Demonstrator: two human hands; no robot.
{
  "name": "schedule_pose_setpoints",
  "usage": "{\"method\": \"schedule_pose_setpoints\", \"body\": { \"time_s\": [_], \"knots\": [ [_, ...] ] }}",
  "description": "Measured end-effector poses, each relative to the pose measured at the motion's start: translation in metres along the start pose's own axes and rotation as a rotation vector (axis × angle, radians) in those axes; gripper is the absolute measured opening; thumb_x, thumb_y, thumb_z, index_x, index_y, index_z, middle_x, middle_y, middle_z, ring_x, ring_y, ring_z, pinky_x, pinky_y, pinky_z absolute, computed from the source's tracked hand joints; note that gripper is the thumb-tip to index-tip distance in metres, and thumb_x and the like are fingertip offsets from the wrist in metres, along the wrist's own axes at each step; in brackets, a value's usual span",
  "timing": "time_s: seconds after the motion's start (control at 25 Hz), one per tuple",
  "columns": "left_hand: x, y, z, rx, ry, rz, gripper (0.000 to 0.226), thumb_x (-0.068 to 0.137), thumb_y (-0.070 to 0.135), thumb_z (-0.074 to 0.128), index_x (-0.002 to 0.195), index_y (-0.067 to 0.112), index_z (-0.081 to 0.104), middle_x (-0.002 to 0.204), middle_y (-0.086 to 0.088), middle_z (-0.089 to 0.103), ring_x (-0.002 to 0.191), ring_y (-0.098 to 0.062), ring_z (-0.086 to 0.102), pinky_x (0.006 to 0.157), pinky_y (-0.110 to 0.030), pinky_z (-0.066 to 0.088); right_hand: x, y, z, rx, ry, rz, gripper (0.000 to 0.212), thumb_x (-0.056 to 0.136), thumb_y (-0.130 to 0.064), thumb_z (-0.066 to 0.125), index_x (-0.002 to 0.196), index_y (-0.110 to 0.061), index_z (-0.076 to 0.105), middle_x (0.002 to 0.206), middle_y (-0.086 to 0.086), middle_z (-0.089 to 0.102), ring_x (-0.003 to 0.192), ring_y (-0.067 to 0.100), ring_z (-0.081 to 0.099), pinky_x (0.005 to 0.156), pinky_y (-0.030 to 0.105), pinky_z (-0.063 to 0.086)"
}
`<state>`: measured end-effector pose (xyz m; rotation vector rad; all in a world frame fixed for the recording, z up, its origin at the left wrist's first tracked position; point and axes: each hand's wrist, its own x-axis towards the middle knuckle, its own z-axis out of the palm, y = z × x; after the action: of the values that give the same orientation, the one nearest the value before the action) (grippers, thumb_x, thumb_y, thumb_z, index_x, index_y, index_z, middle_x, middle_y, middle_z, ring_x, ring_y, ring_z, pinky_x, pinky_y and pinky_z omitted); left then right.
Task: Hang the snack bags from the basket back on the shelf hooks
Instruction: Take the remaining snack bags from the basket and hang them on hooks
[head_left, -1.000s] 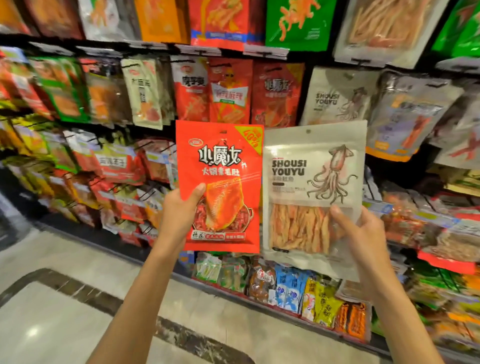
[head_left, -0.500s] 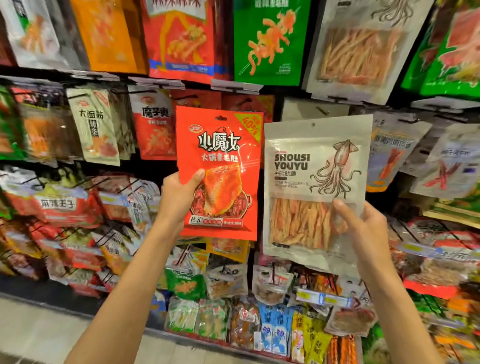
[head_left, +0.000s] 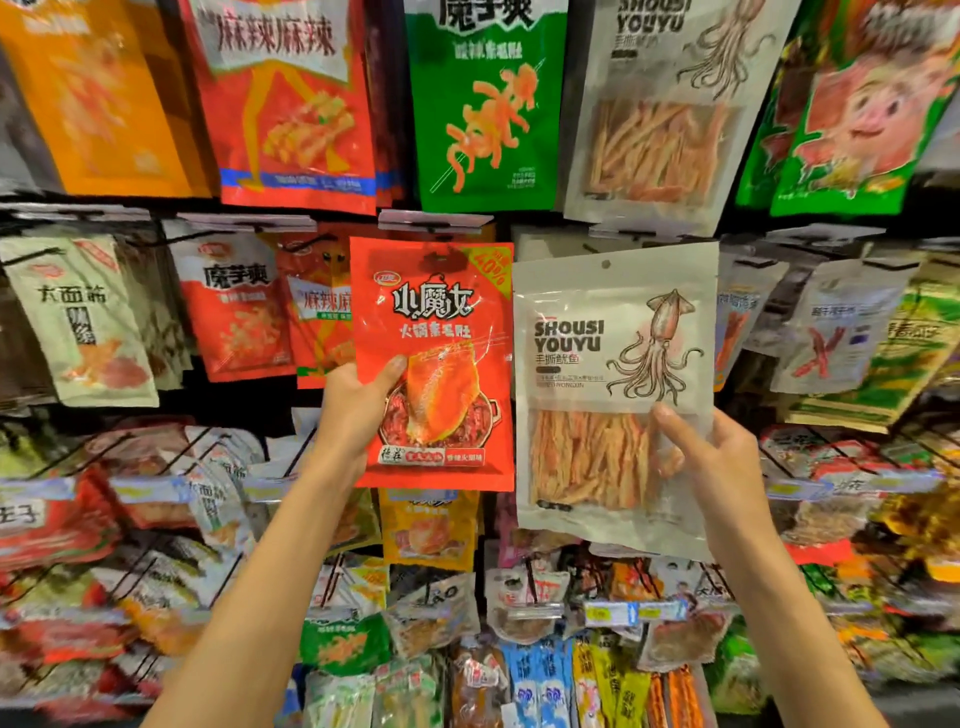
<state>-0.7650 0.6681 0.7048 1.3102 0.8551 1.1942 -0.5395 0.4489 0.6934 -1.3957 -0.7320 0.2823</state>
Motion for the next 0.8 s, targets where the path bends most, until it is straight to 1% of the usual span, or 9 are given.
{"method": "schedule_pose_setpoints", "body": {
  "time_s": [0.04,0.12,0.28,0.36,0.52,0.72,0.8],
  "knots": [
    [0.002,-0.002,0.000,-0.006,-0.007,0.004,0.010,0.093,0.023,0.066,0.101,0.019,0.071,0.102,0.001,0.074,0.098,-0.020,0.070,0.095,-0.043,0.054,-0.002,-0.001,0.001,-0.007,0.007,0.001,0.010,0.093,-0.025,0.066,0.101,-0.026,0.073,0.092,-0.014,0.076,0.080,0.004,0.068,0.075,0.027,0.048],
    [0.004,-0.003,0.000,-0.027,-0.029,0.006,0.011,0.093,0.023,0.066,0.102,0.019,0.071,0.104,0.000,0.074,0.099,-0.020,0.070,0.096,-0.044,0.053,-0.004,-0.002,0.004,-0.012,0.009,-0.008,0.009,0.094,-0.023,0.065,0.094,-0.031,0.071,0.088,-0.021,0.075,0.081,-0.005,0.067,0.075,0.024,0.047],
    [0.012,-0.002,0.001,-0.028,-0.064,0.030,0.013,0.092,0.025,0.068,0.105,0.022,0.070,0.106,0.002,0.075,0.103,-0.020,0.069,0.101,-0.047,0.050,-0.002,-0.005,0.009,-0.017,0.017,-0.022,0.011,0.093,-0.023,0.065,0.095,-0.034,0.070,0.088,-0.023,0.073,0.081,-0.010,0.066,0.075,0.023,0.046],
    [0.016,-0.002,0.002,-0.020,-0.073,0.035,0.012,0.092,0.027,0.068,0.104,0.026,0.069,0.108,0.004,0.074,0.105,-0.020,0.068,0.102,-0.048,0.049,0.002,-0.005,0.010,-0.013,0.023,-0.020,0.010,0.093,-0.024,0.066,0.094,-0.033,0.070,0.089,-0.021,0.073,0.081,-0.010,0.066,0.076,0.023,0.046],
    [0.022,-0.009,0.003,-0.028,-0.068,0.033,0.027,0.090,0.030,0.069,0.117,0.024,0.066,0.113,0.004,0.072,0.108,-0.021,0.067,0.103,-0.050,0.047,0.009,-0.006,0.008,-0.021,0.016,-0.016,0.006,0.093,-0.026,0.066,0.093,-0.030,0.071,0.093,-0.016,0.074,0.083,-0.007,0.067,0.077,0.023,0.046],
    [0.030,-0.014,0.007,-0.026,-0.049,0.015,0.018,0.091,0.030,0.069,0.109,0.026,0.067,0.111,0.003,0.073,0.106,-0.021,0.068,0.101,-0.049,0.048,0.023,-0.005,0.006,-0.030,0.007,0.000,0.007,0.094,-0.023,0.065,0.092,-0.023,0.072,0.085,-0.017,0.075,0.079,-0.007,0.068,0.070,0.019,0.046],
    [0.035,-0.016,0.008,-0.020,-0.043,0.011,0.015,0.090,0.032,0.069,0.105,0.028,0.069,0.110,0.003,0.073,0.105,-0.021,0.068,0.100,-0.050,0.049,0.028,-0.003,0.007,-0.030,-0.008,-0.003,0.007,0.094,-0.022,0.065,0.091,-0.022,0.072,0.084,-0.016,0.075,0.078,-0.005,0.068,0.066,0.013,0.048]
  ]
}}
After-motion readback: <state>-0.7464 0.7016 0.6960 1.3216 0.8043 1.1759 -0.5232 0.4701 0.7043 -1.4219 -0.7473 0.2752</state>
